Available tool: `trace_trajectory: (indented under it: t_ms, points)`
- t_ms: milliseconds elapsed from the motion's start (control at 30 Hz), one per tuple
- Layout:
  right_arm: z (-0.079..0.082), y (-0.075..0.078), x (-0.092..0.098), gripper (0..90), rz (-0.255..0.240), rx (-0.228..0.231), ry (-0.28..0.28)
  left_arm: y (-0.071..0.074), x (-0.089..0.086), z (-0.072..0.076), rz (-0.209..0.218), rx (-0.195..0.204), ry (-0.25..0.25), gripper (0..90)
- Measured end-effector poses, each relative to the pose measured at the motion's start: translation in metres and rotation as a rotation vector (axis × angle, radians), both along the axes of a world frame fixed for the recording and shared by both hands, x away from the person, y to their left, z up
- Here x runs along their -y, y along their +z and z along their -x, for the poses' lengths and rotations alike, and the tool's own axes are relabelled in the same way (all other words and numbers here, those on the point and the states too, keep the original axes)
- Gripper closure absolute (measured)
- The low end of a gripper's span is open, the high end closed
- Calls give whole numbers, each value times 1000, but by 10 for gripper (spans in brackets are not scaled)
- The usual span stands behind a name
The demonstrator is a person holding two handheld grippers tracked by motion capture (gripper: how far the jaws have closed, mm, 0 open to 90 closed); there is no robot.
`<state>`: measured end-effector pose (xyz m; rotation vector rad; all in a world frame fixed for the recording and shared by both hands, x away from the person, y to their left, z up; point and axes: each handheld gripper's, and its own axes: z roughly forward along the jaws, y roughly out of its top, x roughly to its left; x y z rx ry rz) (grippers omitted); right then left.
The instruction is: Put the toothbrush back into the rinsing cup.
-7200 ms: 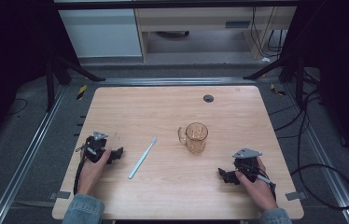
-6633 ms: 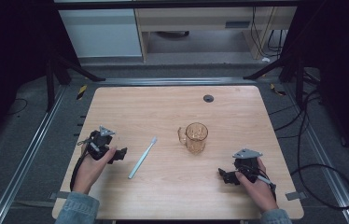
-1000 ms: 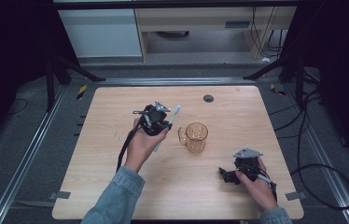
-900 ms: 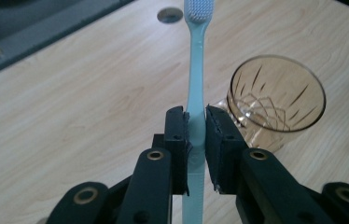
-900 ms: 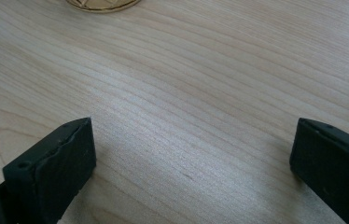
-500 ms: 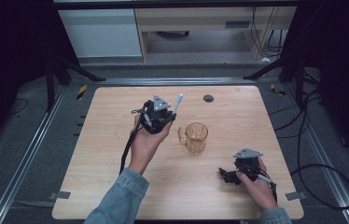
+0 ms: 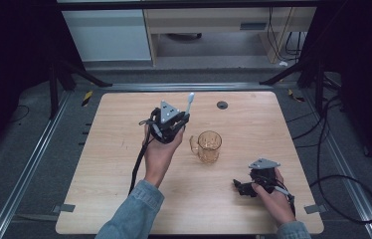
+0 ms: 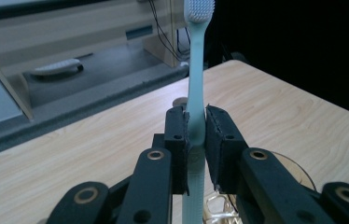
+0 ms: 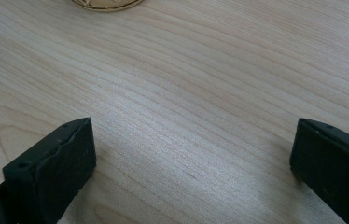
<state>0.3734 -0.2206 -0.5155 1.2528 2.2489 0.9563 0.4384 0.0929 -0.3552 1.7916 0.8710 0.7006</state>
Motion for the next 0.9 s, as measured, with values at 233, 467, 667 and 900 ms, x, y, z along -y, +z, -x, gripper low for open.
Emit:
trace_trajectory:
  t_ms: [233, 467, 667, 900]
  points:
    - [0, 0, -1, 6, -7, -5, 0, -3, 1, 4, 85, 100, 31, 787]
    - [0, 0, -1, 6, -7, -5, 3, -10, 5, 7, 134, 200, 43, 787]
    - [1, 0, -1, 6, -8, -6, 6, -24, 7, 7, 193, 243, 37, 787]
    - [0, 0, -1, 6, -7, -4, 11, -38, 9, 10, 266, 294, 42, 787]
